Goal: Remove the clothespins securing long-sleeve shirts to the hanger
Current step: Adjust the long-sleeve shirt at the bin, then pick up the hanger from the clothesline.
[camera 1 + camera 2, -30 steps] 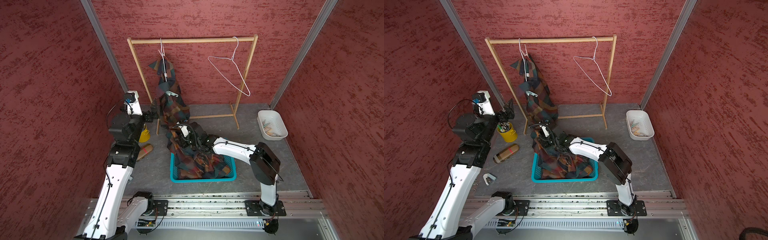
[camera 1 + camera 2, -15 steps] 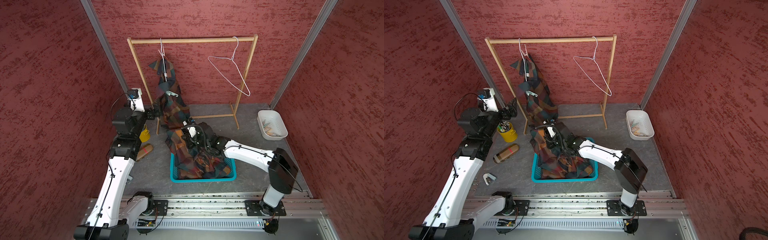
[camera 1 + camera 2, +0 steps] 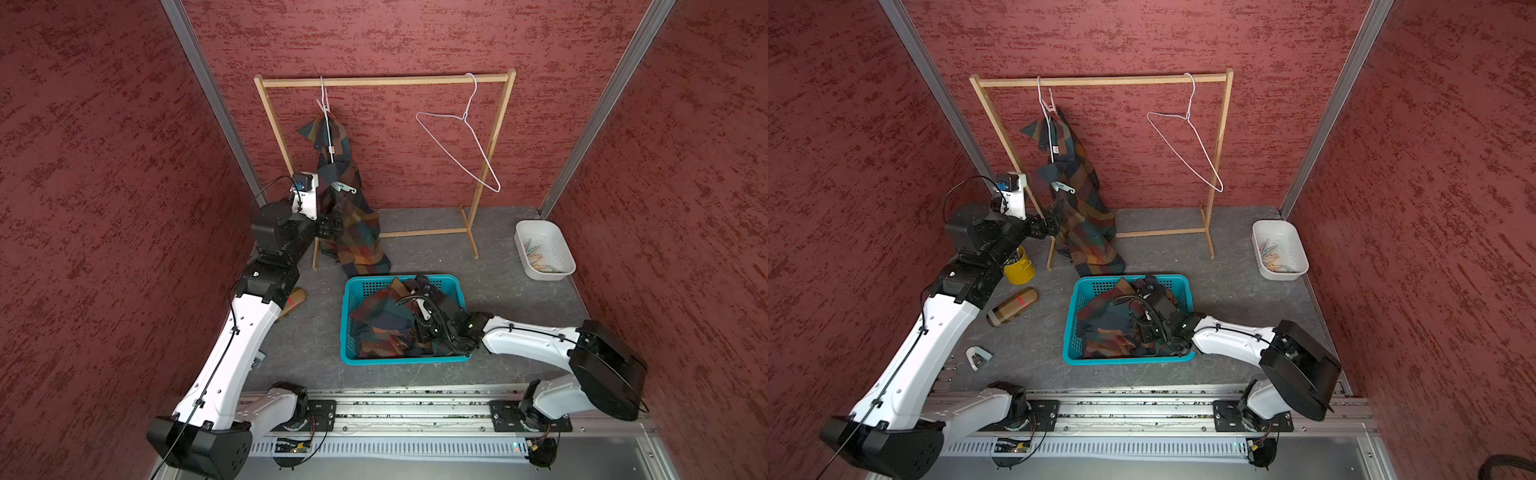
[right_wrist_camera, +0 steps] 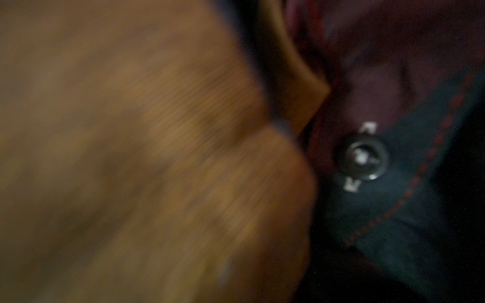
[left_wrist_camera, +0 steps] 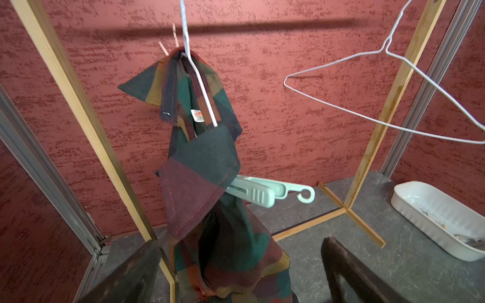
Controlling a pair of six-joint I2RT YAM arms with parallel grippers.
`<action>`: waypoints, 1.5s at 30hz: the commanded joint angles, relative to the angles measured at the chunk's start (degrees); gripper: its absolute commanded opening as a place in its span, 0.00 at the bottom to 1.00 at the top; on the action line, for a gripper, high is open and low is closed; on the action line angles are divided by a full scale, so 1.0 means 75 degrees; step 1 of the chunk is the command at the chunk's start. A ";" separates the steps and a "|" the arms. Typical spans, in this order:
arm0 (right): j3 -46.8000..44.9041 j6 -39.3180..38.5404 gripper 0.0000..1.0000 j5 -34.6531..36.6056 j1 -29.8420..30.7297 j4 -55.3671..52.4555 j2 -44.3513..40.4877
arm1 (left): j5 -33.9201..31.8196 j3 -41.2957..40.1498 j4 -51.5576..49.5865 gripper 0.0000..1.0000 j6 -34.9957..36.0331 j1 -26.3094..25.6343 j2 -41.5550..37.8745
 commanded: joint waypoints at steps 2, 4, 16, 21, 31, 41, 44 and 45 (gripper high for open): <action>0.0114 0.0363 0.00 0.0157 -0.0010 0.0389 -0.0092 | -0.0227 0.0036 0.0292 0.98 0.0213 -0.0008 0.0452; 0.0066 0.0363 0.12 0.0142 -0.0022 0.0498 -0.0106 | -0.0351 0.0143 0.0445 0.98 0.0256 -0.0010 0.0717; 0.0312 0.0085 0.41 0.0700 -0.0186 0.0085 -0.1432 | -0.0750 0.0733 0.1137 0.94 0.0323 0.0025 0.1739; 0.0384 -0.0047 0.42 0.0754 -0.0243 0.0050 -0.1510 | -0.0714 0.0952 0.1110 0.69 0.0360 0.0028 0.1877; 0.0540 -0.0281 0.42 0.0773 -0.0289 0.0119 -0.1522 | -0.0641 0.1036 0.0878 0.31 0.0360 0.0041 0.1771; 0.0816 -0.0628 0.53 0.0671 -0.0351 0.0325 -0.1337 | -0.0611 0.0981 0.1017 0.00 0.0490 0.0037 0.1356; 0.0862 -0.0655 0.58 0.0570 -0.0372 0.0429 -0.1297 | -0.0563 0.0881 0.1175 0.00 0.0538 0.0057 0.1157; 0.0876 -0.0658 0.59 0.0555 -0.0376 0.0455 -0.1278 | -0.0563 0.0864 0.1203 0.00 0.0534 0.0069 0.1101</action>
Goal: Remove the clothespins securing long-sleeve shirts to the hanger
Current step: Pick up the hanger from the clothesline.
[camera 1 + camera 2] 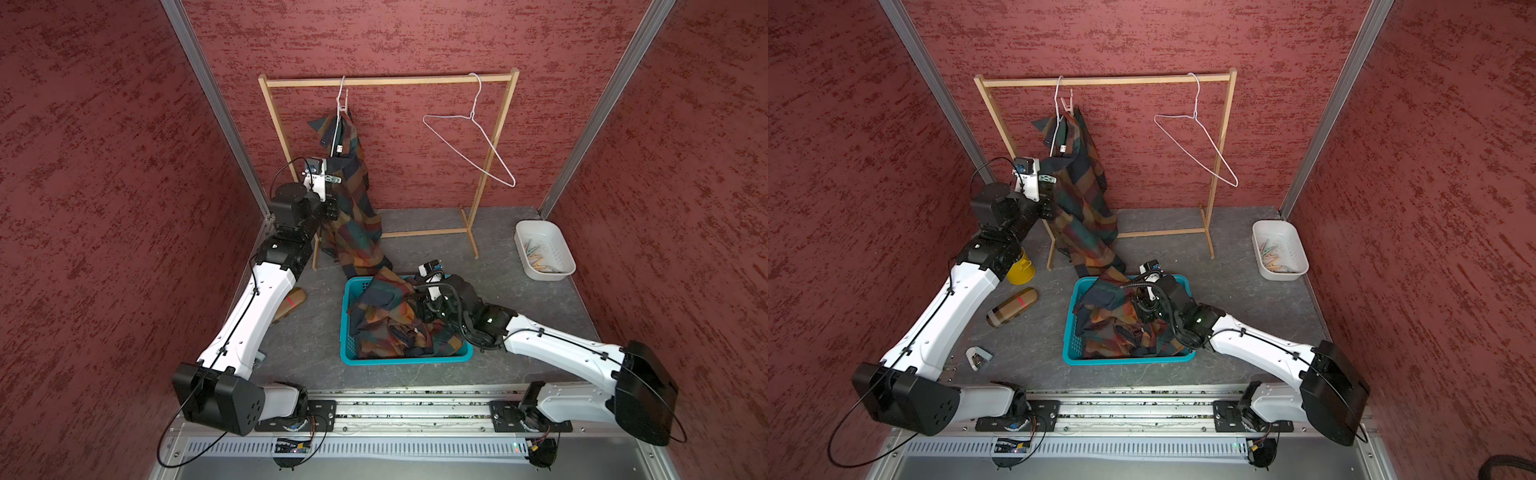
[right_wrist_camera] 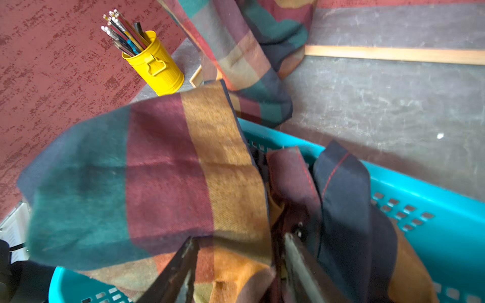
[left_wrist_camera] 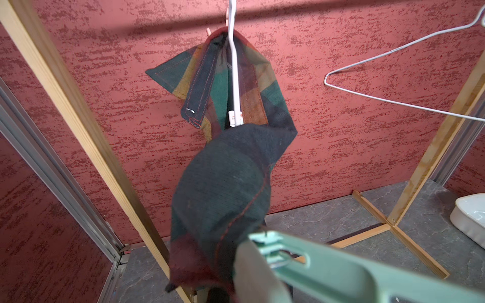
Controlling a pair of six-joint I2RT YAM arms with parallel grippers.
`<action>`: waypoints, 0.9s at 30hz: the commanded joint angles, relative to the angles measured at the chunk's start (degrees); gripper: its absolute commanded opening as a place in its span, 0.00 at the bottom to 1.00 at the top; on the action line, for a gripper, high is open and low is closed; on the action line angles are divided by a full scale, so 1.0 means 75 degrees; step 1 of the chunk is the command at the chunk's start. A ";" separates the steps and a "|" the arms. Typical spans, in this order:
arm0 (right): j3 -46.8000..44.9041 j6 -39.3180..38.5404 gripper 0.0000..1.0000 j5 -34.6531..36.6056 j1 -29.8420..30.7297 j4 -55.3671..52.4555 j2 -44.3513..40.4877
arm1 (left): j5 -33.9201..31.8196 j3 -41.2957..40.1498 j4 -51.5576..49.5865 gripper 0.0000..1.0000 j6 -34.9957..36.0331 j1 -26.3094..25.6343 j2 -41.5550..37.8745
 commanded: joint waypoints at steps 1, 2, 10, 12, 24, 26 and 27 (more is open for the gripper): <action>0.0237 -0.0065 0.60 -0.0006 -0.0063 0.0283 0.0102 | 0.0099 -0.0028 0.0507 0.00 0.0116 0.0034 -0.0413; 0.0257 -0.0071 0.61 -0.0028 -0.0075 0.0303 0.0106 | 0.0085 -0.0069 0.0571 0.00 0.0090 0.0044 -0.0489; 0.0376 -0.0170 0.63 -0.0196 -0.0220 0.0376 0.0149 | 0.0732 -0.0349 0.0876 0.00 -0.0249 0.0358 -0.1136; 0.0371 -0.0199 0.65 -0.0236 -0.0327 0.0385 0.0055 | 0.1089 -0.0347 0.0726 0.00 -0.0292 0.0466 -0.1362; 0.0602 -0.0588 0.75 -0.1004 -0.1527 0.0899 -0.0377 | 0.2757 -0.0123 0.0206 0.00 -0.0444 0.0951 -0.2592; 0.0731 -0.0721 0.75 -0.0972 -0.1687 0.1083 -0.0350 | 0.3012 -0.0056 0.0162 0.00 -0.0435 0.1000 -0.2701; 0.0798 -0.0778 0.76 -0.0969 -0.1774 0.1198 -0.0292 | 0.3177 -0.0051 0.0165 0.00 -0.0432 0.1013 -0.2753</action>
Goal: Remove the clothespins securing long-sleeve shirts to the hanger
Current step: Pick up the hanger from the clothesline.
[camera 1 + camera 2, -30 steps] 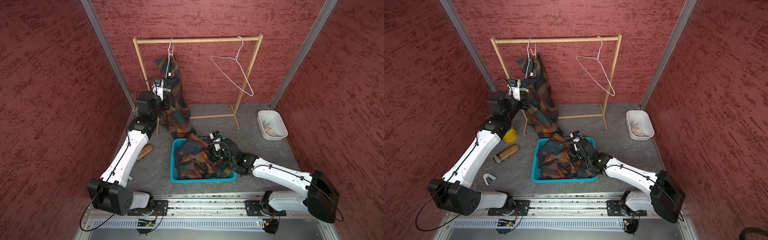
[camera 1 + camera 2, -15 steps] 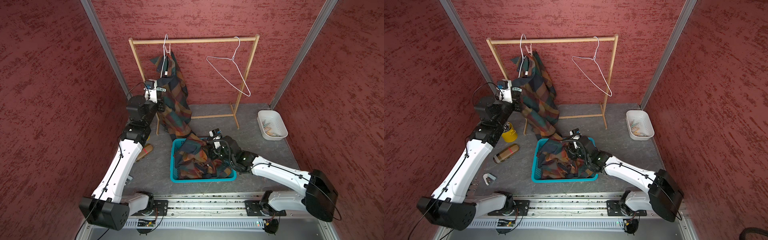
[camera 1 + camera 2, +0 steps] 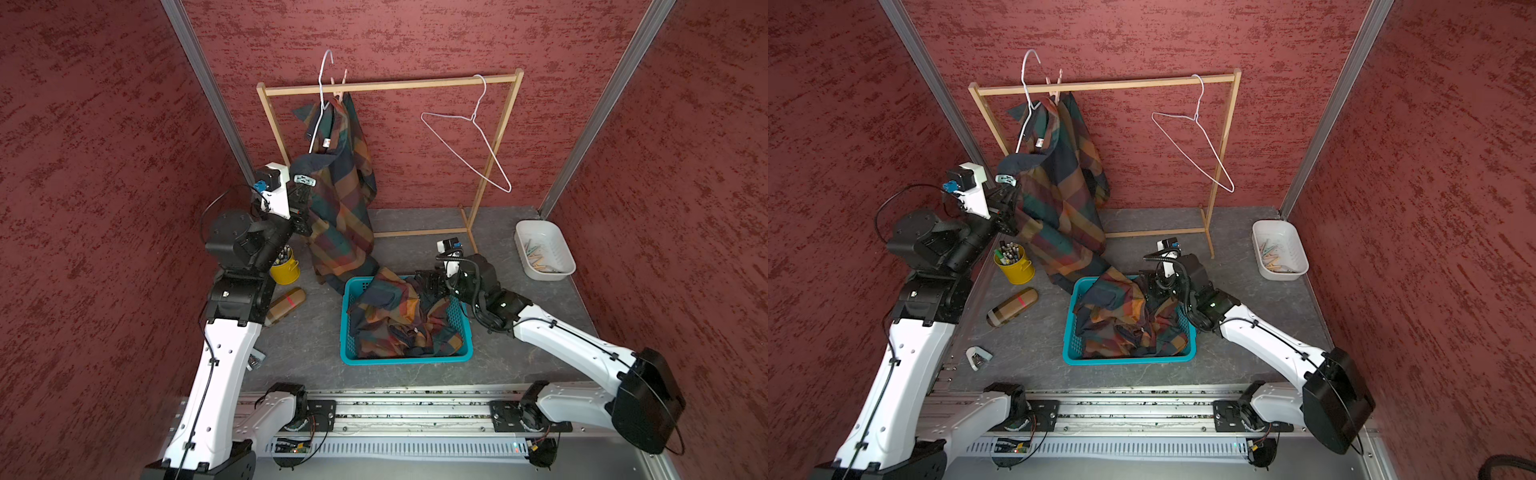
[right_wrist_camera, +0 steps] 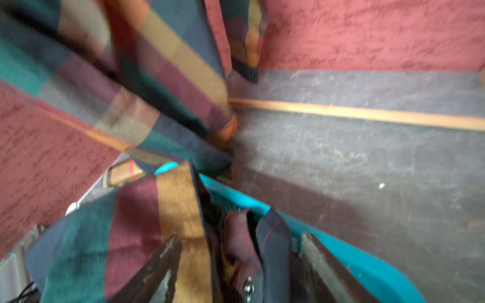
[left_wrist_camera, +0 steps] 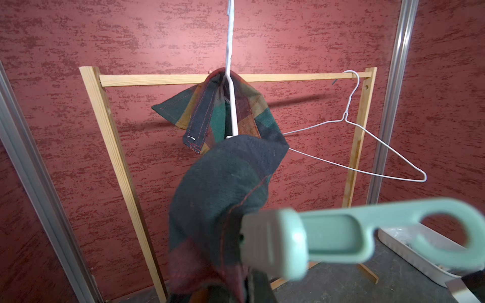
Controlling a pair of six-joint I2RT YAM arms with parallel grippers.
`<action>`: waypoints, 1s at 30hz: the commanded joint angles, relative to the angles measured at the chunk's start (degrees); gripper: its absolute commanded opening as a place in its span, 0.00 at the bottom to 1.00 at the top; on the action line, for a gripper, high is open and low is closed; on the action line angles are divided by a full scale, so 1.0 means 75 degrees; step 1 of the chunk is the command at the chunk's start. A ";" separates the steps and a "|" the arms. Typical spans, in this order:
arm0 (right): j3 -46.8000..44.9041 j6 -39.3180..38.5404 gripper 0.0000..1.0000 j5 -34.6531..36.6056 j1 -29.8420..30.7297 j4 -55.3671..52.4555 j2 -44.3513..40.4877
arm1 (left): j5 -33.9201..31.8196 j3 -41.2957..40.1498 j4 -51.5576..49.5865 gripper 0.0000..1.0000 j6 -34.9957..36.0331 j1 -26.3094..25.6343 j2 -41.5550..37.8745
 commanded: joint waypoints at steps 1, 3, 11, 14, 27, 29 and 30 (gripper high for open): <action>0.0415 -0.0258 0.76 -0.0194 -0.0268 0.0691 -0.0008 | 0.0862 0.0316 0.0517 0.00 -0.0018 0.0076 -0.0277; 0.0657 -0.0305 0.76 -0.0280 -0.0451 0.0920 0.0284 | 0.1091 0.0250 0.0649 0.00 -0.0025 0.0110 -0.0376; 0.1695 -0.0423 0.76 -0.0796 -0.0657 0.1253 0.1483 | 0.0811 0.0066 0.0596 0.00 0.0023 0.0241 -0.0316; 0.1757 -0.0389 0.76 -0.0835 -0.0681 0.1286 0.1713 | 0.0768 -0.0053 0.0651 0.00 -0.0012 0.0294 -0.0194; 0.1461 -0.0259 0.76 -0.0731 -0.0766 0.1255 0.1610 | 0.0949 -0.0326 0.1002 0.00 -0.0327 0.0723 0.0477; 0.1438 -0.0248 0.76 -0.0738 -0.0787 0.1233 0.1608 | 0.1010 -0.0352 0.0959 0.00 -0.0314 0.0756 0.0596; 0.1415 -0.0247 0.76 -0.0751 -0.0804 0.1239 0.1600 | 0.1074 -0.0381 0.0976 0.00 -0.0314 0.0758 0.0614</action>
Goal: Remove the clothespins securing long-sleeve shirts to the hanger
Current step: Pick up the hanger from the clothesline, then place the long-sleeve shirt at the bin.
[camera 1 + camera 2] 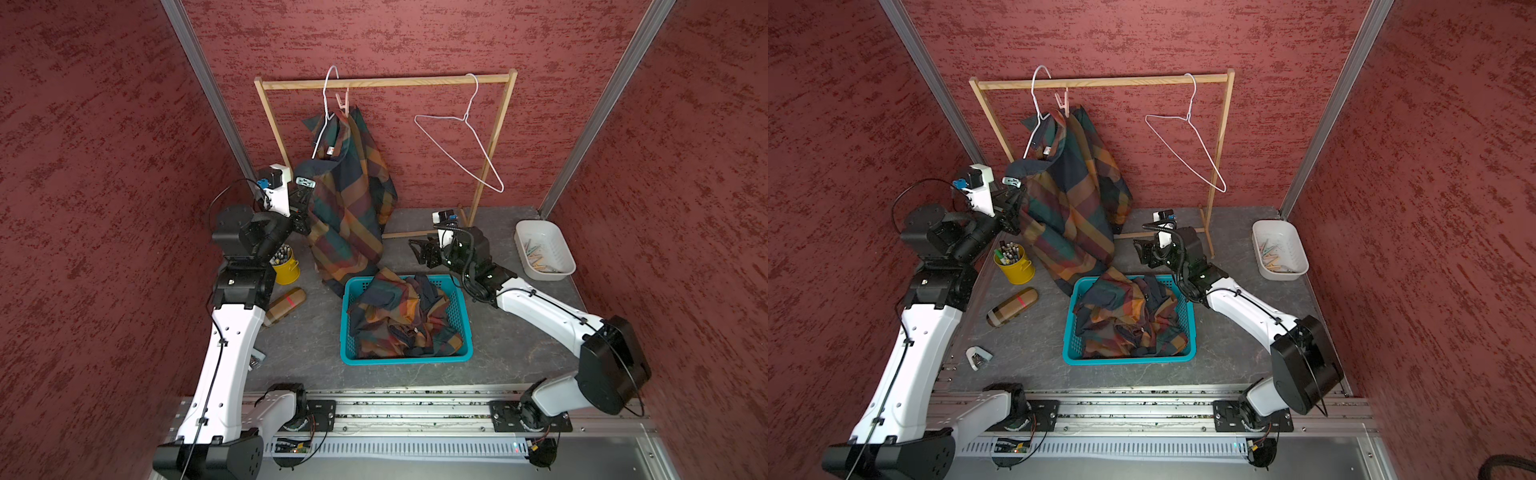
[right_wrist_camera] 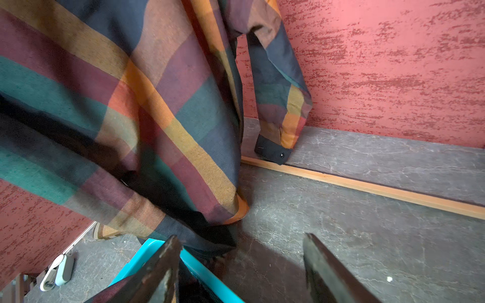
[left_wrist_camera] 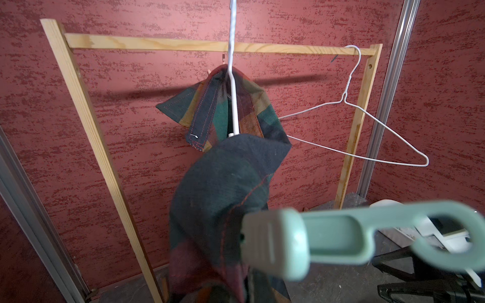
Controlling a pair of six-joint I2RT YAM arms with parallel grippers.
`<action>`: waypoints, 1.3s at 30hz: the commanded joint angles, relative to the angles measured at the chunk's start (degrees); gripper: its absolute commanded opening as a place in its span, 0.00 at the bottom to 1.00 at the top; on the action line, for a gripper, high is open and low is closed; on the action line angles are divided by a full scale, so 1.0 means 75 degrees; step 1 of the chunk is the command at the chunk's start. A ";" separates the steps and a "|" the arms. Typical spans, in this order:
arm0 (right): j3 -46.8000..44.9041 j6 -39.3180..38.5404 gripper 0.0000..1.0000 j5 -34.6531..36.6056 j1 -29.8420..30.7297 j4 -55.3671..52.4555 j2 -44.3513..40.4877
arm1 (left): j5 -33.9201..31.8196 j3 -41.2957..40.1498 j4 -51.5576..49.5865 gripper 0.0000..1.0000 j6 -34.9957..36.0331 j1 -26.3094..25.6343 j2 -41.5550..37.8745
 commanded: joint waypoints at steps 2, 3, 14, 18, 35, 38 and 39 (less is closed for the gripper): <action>-0.0149 0.0112 0.76 -0.0065 -0.0104 0.0151 -0.0168 | 0.0485 -0.0107 0.0580 0.00 -0.0085 0.0064 -0.0016; -0.0157 0.0106 0.76 -0.0086 -0.0133 0.0152 -0.0184 | 0.0627 -0.0135 0.0558 0.00 -0.0080 0.0085 -0.0031; -0.0091 0.0035 0.76 -0.0232 -0.0516 -0.0009 -0.0186 | 0.1866 -0.0912 -0.0607 0.00 0.0433 0.0133 -0.0838; 0.0011 -0.0042 0.76 -0.0211 -0.0651 -0.0159 -0.0185 | 0.2747 -0.0715 -0.0987 0.00 0.0779 0.0154 -0.1184; 0.0481 -0.0414 0.76 0.0640 -0.1365 -0.0211 0.0034 | 0.5976 0.1531 -0.0871 0.00 0.0502 0.1127 -0.0487; 0.0692 -0.0523 0.76 0.0815 -0.1401 -0.0201 0.0182 | 0.6498 0.1825 -0.0642 0.00 0.0242 0.1165 -0.0424; 0.0753 -0.0556 0.76 0.0856 -0.1420 -0.0188 0.0213 | 0.6645 0.1923 -0.0459 0.00 0.0055 0.1165 -0.0401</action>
